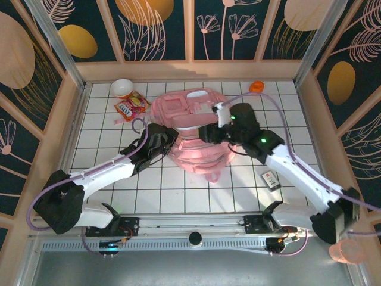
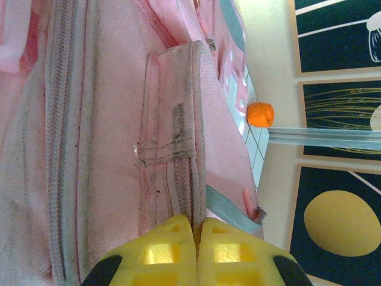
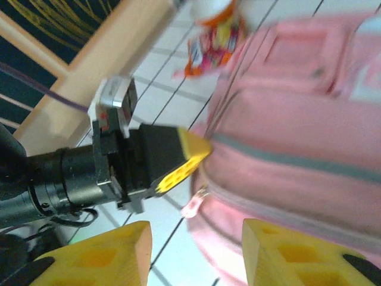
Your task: Pack the student bag
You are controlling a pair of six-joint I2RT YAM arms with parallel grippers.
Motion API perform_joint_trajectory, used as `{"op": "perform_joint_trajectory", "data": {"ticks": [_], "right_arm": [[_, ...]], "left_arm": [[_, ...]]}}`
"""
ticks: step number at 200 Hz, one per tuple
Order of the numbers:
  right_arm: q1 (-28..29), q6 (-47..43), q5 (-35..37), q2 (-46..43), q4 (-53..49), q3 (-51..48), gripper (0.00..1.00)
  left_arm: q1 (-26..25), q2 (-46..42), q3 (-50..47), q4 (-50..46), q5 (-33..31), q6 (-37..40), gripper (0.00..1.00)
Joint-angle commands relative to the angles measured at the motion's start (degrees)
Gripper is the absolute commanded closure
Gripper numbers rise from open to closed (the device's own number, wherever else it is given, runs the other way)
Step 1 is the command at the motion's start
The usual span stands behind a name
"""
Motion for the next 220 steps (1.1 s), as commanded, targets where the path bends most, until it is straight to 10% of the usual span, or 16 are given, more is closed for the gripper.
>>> {"op": "perform_joint_trajectory", "data": {"ticks": [1,52,147,190,220], "right_arm": [[-2.22,-19.06,0.74,-2.54,7.35,-5.95,0.54],[-2.63,-57.06,-2.68,5.11,4.74,-7.04,0.46],[-0.87,-66.67,4.43,16.16,17.81,-7.27,0.49],[-0.92,-66.71,6.86,17.22,22.51,-8.36,0.85],[-1.32,-66.58,3.83,16.81,20.06,-6.58,1.0]], "left_arm": [[-0.4,-2.81,0.9,3.73,1.25,0.77,1.0],[-0.4,-3.56,2.48,2.29,3.52,2.67,1.0],[-0.44,-3.26,3.27,2.6,4.96,2.88,1.0],[-0.39,-3.04,4.6,0.25,7.57,4.03,1.0],[-0.51,-3.81,7.16,-7.99,7.91,11.88,0.74]]}}
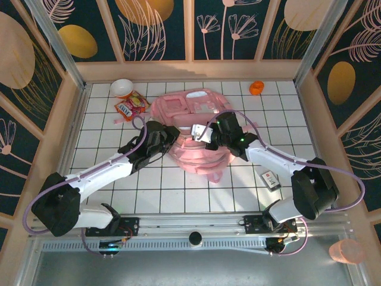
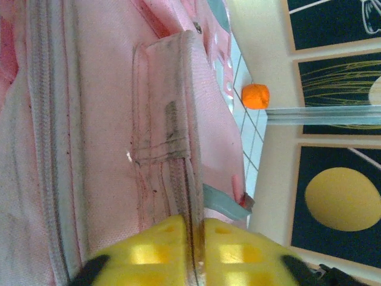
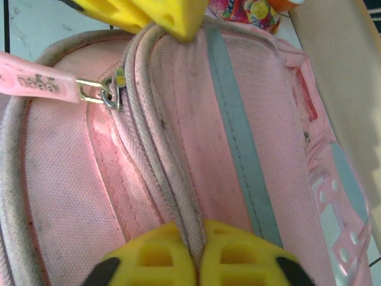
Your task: Pack the student bag
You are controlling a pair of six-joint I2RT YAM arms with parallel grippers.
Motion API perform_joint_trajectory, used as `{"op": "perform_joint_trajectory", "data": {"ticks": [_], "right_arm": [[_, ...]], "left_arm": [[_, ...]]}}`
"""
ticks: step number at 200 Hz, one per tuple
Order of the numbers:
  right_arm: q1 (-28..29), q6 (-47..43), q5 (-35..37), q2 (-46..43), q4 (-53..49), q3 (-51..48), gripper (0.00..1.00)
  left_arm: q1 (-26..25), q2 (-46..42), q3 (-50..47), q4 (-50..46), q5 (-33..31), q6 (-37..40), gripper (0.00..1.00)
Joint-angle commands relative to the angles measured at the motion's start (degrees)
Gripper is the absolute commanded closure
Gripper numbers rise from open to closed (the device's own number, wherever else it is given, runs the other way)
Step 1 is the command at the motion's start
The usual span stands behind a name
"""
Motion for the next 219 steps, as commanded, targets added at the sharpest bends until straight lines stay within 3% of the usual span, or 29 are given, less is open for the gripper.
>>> {"op": "perform_joint_trajectory", "data": {"ticks": [1,45,115,146,186,209,219], "right_arm": [[-0.57,-0.1,0.27,0.12,3.54,1.33,1.0],[-1.0,3.26,-3.46,-0.47,3.65,2.96,1.0],[-1.23,4.76,-5.69,-0.57,3.47,4.11,1.0],[-1.23,5.54,-6.39,-0.66,3.6,4.5,1.0],[-1.55,6.82,-6.81,-1.16,3.63,4.46,1.0],[-2.27,7.64,-7.42,-1.44,3.49,4.56,1.0],[-2.49,7.68,-7.83,-1.6,3.15,4.71,1.0]], "left_arm": [[-0.75,-2.44,4.63,-3.73,4.26,7.34,0.74],[-1.99,-4.24,6.02,-12.47,3.53,19.6,0.6],[-3.65,0.35,7.58,-15.74,2.12,27.36,0.62],[-3.84,1.99,7.25,-13.72,3.31,27.63,0.68],[-3.93,2.97,6.92,-13.46,3.86,27.67,0.84],[-3.89,1.73,5.98,-14.31,1.65,27.18,1.0],[-3.83,1.11,5.54,-15.29,0.19,26.83,1.0]]}}
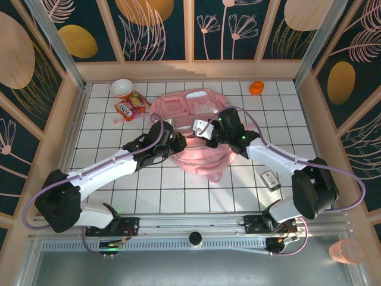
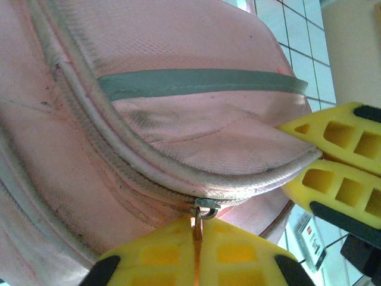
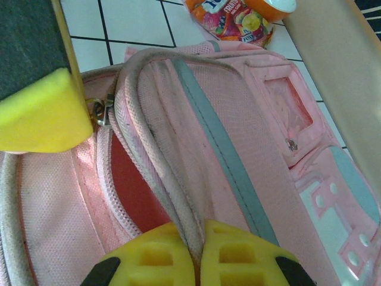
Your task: Pack the student bag
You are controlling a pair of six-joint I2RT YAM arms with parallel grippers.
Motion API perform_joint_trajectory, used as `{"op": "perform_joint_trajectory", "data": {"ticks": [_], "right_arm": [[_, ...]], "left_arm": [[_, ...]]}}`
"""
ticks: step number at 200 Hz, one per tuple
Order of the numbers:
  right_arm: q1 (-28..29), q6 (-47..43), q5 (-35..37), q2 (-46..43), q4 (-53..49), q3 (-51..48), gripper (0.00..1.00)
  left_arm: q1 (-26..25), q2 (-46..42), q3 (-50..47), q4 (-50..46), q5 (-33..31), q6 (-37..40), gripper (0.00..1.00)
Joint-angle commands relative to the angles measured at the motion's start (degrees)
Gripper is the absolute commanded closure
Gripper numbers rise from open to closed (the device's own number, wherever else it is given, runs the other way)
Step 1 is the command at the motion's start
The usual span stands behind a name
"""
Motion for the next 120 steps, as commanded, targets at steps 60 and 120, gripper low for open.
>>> {"op": "perform_joint_trajectory", "data": {"ticks": [60,120], "right_arm": [[-3.19,0.16,-8.17,-5.05,-3.09,4.3,1.0],[-3.27,-4.95,-16.62,-6.81,-12.41,7.37,1.0]], "left_arm": [[3.5,-6.11,-4.5,-6.68,-10.77,0.07,1.0],[10.02,-3.22,-4.95,-0.02,-14.87,9.16,1.0]]}}
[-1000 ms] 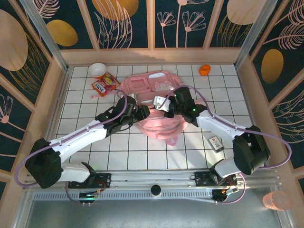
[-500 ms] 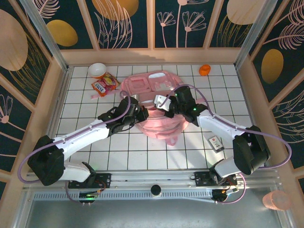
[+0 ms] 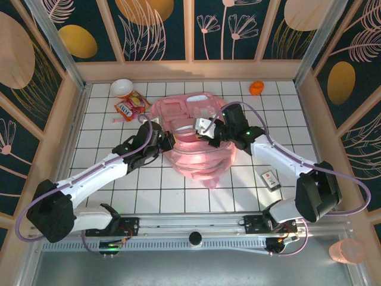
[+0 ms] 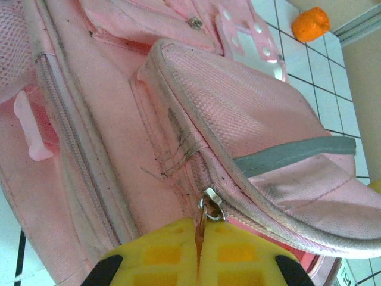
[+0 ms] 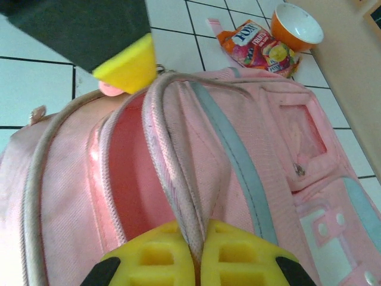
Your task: Pack the student bag
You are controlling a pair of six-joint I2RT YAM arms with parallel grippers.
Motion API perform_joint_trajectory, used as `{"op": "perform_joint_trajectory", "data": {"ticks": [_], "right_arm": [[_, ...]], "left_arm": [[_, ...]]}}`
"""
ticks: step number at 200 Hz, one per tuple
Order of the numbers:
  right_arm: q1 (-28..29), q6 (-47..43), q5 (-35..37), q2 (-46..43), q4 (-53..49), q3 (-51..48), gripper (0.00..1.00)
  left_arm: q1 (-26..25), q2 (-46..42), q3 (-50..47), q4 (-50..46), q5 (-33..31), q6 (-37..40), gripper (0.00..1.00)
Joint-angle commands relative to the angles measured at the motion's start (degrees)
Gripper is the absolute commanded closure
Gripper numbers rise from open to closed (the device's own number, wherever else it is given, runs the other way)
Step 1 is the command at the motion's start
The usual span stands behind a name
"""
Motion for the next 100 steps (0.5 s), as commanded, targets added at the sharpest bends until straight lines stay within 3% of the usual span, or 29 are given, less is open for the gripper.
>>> {"op": "perform_joint_trajectory", "data": {"ticks": [1,38,72,100], "right_arm": [[-1.38,-2.59,-6.92,-4.85,-3.65,3.07,1.0],[-3.61,-0.99,-7.58,-4.38,-2.4,3.56,1.0],[-4.6,-0.05,-7.19,-2.7,-2.63,5.14,1.0],[-4.88,0.77,-9.7,-0.92,-4.06,6.7,1.0]], "left_arm": [[4.4,2.65,-0.66,0.07,-11.36,4.8,1.0],[5.59,8.24,1.7,3.2,-13.05,7.19,1.0],[5.57,6.56,1.5,6.0,-9.81,11.28,0.64],[5.57,1.74,-0.32,10.52,-2.84,22.92,0.47]]}}
